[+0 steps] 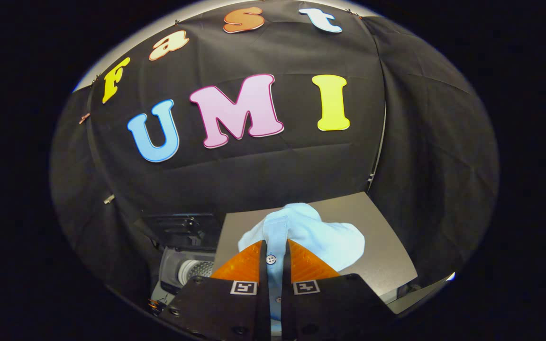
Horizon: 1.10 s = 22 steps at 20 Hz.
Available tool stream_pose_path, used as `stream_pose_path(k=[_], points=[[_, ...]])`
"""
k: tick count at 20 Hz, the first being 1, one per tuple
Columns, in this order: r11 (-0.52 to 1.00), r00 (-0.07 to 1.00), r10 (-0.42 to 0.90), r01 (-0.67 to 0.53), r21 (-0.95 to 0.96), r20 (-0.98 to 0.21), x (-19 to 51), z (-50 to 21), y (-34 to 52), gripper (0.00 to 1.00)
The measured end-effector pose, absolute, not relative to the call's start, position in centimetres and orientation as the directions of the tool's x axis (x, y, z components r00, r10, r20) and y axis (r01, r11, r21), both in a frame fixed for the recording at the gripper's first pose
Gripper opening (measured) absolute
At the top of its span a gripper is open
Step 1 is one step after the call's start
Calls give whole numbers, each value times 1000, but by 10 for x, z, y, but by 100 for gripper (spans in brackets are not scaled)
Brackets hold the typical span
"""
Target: Put the clothes into the washing machine and then close the washing machine lid.
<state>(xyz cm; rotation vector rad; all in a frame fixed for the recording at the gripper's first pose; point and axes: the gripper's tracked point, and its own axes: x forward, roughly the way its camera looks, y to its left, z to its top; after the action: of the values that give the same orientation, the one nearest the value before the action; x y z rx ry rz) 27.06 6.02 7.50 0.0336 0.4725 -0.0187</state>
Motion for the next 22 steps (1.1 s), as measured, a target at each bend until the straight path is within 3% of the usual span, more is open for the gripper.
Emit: stream_pose_path(k=[6,11,16,22], points=[[994,919,113,-105,42,-379,248,117,167,13],[972,893,235,-226,69,-383,238,109,276,13],[955,845,292,-280,93,-449,249,45,361,13],[959,793,274,-267,94,-544,285,-66,404,13]])
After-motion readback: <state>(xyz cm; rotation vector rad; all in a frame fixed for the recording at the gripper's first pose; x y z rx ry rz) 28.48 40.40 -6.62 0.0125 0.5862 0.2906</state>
